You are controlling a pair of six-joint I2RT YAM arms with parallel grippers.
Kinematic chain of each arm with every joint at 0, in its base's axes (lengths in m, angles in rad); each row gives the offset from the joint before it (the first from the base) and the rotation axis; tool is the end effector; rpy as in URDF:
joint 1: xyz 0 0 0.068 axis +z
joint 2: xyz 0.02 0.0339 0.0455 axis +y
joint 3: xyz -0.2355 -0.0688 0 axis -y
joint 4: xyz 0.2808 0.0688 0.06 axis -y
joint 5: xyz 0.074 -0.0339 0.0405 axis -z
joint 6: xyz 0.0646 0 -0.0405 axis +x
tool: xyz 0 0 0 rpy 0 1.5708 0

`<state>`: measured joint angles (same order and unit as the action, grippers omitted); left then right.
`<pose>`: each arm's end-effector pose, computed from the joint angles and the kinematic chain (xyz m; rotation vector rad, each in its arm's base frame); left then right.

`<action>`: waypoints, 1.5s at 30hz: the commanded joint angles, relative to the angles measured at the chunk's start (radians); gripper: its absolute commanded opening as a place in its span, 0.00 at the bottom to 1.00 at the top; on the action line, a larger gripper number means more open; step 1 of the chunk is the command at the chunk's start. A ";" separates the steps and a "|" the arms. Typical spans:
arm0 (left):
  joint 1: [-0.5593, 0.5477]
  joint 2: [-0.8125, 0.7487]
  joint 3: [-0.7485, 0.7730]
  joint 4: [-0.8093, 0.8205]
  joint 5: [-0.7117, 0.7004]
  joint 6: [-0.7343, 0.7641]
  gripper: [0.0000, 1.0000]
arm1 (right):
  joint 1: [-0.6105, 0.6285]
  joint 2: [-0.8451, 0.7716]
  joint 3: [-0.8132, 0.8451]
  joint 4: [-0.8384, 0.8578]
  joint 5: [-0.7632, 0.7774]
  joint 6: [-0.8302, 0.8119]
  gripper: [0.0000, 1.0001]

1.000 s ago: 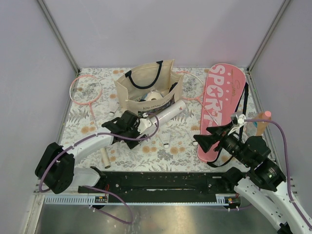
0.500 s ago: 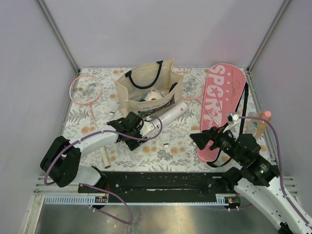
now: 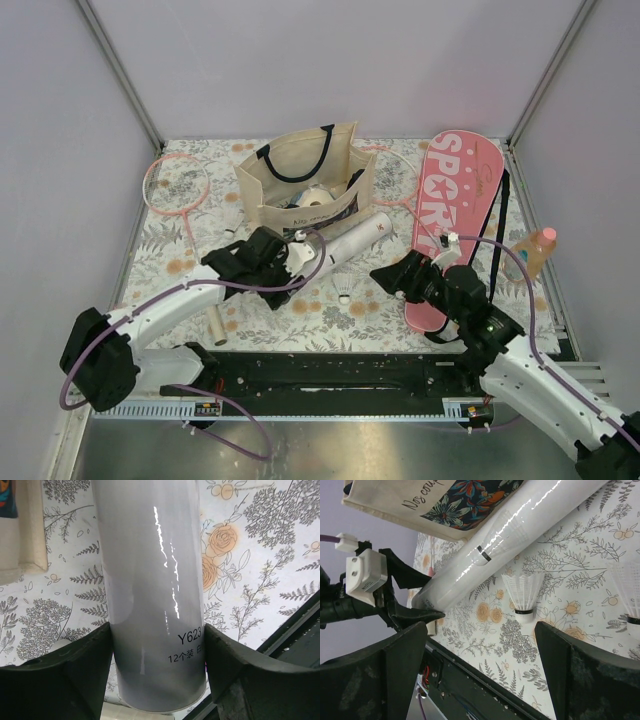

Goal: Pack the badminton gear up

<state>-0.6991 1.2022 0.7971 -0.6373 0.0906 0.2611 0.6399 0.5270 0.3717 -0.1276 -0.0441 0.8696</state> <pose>0.2156 -0.1889 0.1582 1.2443 2.3197 -0.2712 0.1878 0.1433 0.2091 0.1962 1.9899 1.0604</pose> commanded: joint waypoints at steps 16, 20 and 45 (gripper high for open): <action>-0.007 -0.076 0.155 0.007 0.199 -0.232 0.30 | -0.005 0.459 0.019 0.456 0.168 0.365 1.00; -0.017 -0.079 0.165 0.017 0.207 -0.258 0.29 | -0.005 0.537 0.058 0.471 0.164 0.400 0.99; -0.051 -0.148 0.074 0.192 0.297 -0.393 0.29 | -0.003 0.846 0.228 0.425 0.113 0.578 0.92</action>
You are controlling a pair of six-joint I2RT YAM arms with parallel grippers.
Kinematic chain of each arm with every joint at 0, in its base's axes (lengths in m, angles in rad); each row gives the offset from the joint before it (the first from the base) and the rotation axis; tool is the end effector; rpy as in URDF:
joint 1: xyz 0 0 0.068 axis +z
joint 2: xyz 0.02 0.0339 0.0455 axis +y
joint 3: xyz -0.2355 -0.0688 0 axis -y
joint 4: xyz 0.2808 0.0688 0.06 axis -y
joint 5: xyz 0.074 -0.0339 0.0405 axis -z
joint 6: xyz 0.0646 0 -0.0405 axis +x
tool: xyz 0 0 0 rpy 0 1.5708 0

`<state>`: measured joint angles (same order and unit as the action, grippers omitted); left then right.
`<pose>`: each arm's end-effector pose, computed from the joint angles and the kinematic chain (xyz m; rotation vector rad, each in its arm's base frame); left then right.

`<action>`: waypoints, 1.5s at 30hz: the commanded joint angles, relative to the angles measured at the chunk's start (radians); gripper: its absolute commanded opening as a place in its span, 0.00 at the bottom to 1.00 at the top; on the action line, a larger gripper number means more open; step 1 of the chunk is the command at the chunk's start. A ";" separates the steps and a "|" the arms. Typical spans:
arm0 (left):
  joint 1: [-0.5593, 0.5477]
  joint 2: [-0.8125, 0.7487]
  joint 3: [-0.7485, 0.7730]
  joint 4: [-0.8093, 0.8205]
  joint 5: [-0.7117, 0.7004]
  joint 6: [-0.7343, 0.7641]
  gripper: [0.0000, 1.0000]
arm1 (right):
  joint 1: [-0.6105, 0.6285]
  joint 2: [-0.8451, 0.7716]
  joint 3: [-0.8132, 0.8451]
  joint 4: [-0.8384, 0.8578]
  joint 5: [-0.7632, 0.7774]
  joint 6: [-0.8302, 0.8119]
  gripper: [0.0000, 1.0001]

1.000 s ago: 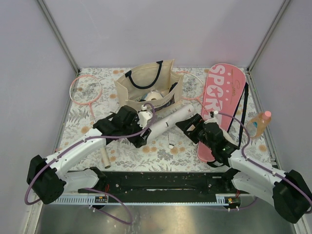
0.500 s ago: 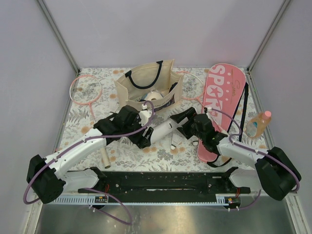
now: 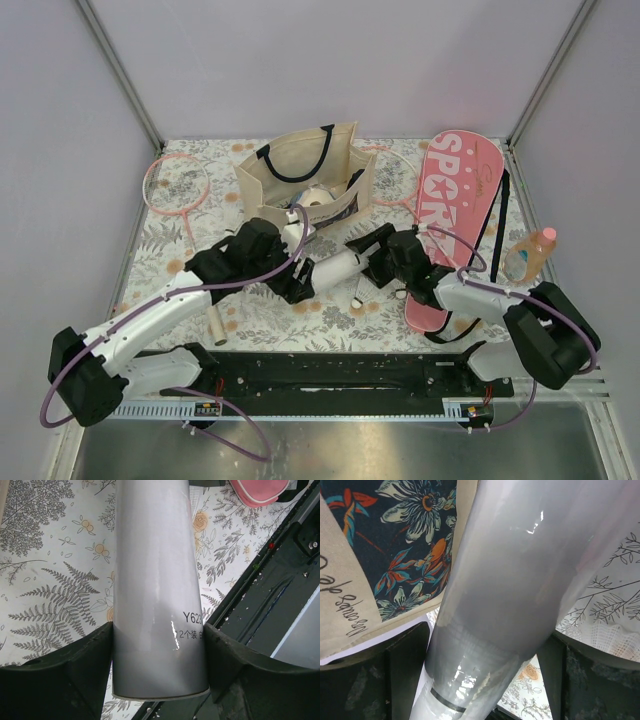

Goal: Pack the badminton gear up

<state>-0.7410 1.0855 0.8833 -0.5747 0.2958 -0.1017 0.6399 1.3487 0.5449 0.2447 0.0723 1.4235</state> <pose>0.2043 -0.2124 0.2290 0.9074 2.2587 -0.7468 0.2623 0.1895 0.1093 0.9405 2.1531 1.0730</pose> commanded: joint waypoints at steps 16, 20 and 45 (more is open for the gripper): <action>-0.014 -0.172 0.003 0.094 0.144 0.005 0.99 | -0.003 -0.321 0.010 0.121 0.118 -0.345 0.55; -0.012 -0.266 0.031 0.134 0.069 -0.079 0.99 | -0.003 -0.468 0.012 0.097 0.153 -0.535 0.48; -0.012 0.010 0.933 -0.482 -0.087 -0.027 0.79 | 0.046 -0.448 0.405 -0.545 -0.962 -1.373 0.50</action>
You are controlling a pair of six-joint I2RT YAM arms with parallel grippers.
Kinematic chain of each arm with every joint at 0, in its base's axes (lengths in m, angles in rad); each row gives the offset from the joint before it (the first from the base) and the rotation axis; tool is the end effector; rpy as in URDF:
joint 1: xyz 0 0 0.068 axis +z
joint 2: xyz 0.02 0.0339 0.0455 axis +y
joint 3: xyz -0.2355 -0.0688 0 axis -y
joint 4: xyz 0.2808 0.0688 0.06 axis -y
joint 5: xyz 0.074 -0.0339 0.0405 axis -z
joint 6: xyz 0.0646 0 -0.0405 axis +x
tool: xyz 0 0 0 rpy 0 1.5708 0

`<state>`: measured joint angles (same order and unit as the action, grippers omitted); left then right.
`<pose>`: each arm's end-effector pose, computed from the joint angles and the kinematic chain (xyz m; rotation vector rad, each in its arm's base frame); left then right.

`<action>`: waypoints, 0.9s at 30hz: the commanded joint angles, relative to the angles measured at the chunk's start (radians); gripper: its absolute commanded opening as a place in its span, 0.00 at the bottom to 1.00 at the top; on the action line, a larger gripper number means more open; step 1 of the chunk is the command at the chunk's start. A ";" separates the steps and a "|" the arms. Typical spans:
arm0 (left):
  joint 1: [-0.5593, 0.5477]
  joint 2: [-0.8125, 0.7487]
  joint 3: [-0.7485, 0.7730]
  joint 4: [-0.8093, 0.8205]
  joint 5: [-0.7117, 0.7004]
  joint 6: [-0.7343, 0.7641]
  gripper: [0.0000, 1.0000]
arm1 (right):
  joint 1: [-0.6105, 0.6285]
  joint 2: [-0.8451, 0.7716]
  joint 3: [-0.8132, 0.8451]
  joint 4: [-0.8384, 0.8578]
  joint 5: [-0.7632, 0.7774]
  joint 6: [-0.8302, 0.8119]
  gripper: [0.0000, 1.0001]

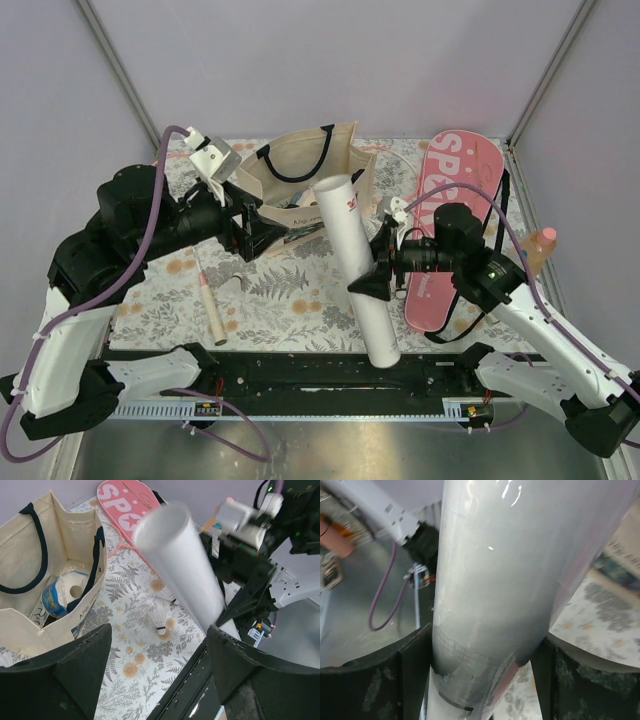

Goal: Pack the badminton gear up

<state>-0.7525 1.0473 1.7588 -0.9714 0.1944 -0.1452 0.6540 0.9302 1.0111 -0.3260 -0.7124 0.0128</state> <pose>0.1437 -0.1516 0.5110 0.7030 1.7680 -0.7997 0.1914 0.1999 0.3550 -1.0768 1.5628 1.1064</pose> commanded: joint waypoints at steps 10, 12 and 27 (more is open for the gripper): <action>0.013 0.178 0.027 -0.053 0.172 -0.031 0.62 | 0.076 -0.016 -0.151 0.019 -0.246 0.050 0.49; 0.025 0.201 0.010 -0.035 0.242 -0.043 0.58 | 0.079 -0.016 -0.151 0.012 -0.246 0.046 0.48; 0.085 0.174 -0.039 -0.006 0.357 0.035 0.70 | 0.081 0.028 -0.111 -0.087 -0.252 -0.037 0.45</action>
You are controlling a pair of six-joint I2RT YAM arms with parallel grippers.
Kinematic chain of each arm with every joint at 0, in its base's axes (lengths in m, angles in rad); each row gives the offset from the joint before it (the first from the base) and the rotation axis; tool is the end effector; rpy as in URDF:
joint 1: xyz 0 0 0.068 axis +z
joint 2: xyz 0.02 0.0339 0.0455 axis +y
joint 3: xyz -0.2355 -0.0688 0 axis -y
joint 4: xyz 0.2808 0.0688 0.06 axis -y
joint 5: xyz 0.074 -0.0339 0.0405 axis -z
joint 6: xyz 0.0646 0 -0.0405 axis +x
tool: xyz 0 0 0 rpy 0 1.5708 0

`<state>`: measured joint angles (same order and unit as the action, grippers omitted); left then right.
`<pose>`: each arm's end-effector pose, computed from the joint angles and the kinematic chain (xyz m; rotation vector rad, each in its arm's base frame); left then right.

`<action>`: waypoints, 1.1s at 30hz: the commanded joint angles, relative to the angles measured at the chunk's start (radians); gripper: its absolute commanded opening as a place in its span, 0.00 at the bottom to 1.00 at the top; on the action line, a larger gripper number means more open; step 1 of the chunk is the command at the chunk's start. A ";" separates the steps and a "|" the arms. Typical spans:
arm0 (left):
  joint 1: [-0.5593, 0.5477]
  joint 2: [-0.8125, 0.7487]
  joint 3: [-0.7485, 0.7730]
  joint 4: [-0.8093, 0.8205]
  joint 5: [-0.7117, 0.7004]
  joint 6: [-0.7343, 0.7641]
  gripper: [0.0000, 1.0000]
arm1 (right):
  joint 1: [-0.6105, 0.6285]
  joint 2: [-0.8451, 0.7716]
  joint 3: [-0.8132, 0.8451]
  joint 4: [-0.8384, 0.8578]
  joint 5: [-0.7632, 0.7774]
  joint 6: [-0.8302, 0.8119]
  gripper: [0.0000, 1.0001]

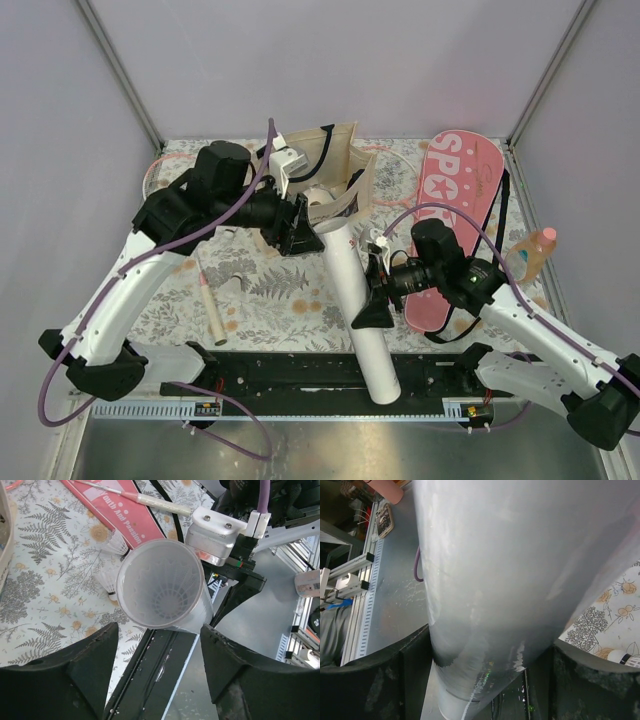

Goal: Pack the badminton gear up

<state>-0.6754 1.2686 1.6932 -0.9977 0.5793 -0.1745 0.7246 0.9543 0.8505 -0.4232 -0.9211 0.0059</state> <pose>0.2032 -0.2081 0.4392 0.8987 2.0596 -1.1005 0.1659 0.2155 0.2794 -1.2887 1.7407 1.3929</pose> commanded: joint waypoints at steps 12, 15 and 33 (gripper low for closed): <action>0.010 0.034 0.062 0.021 0.117 0.142 0.63 | 0.032 0.064 0.087 -0.029 -0.056 -0.024 0.44; 0.010 0.060 0.060 -0.005 0.131 0.151 0.58 | 0.033 0.058 0.090 -0.040 -0.047 -0.030 0.43; 0.060 0.018 -0.073 0.080 0.116 -0.013 0.00 | 0.033 0.024 0.006 0.150 0.174 0.292 0.44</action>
<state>-0.6189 1.3228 1.6650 -0.9474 0.6731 -0.1253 0.7589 1.0145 0.8669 -0.4725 -0.7959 0.1299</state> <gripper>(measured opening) 0.025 0.756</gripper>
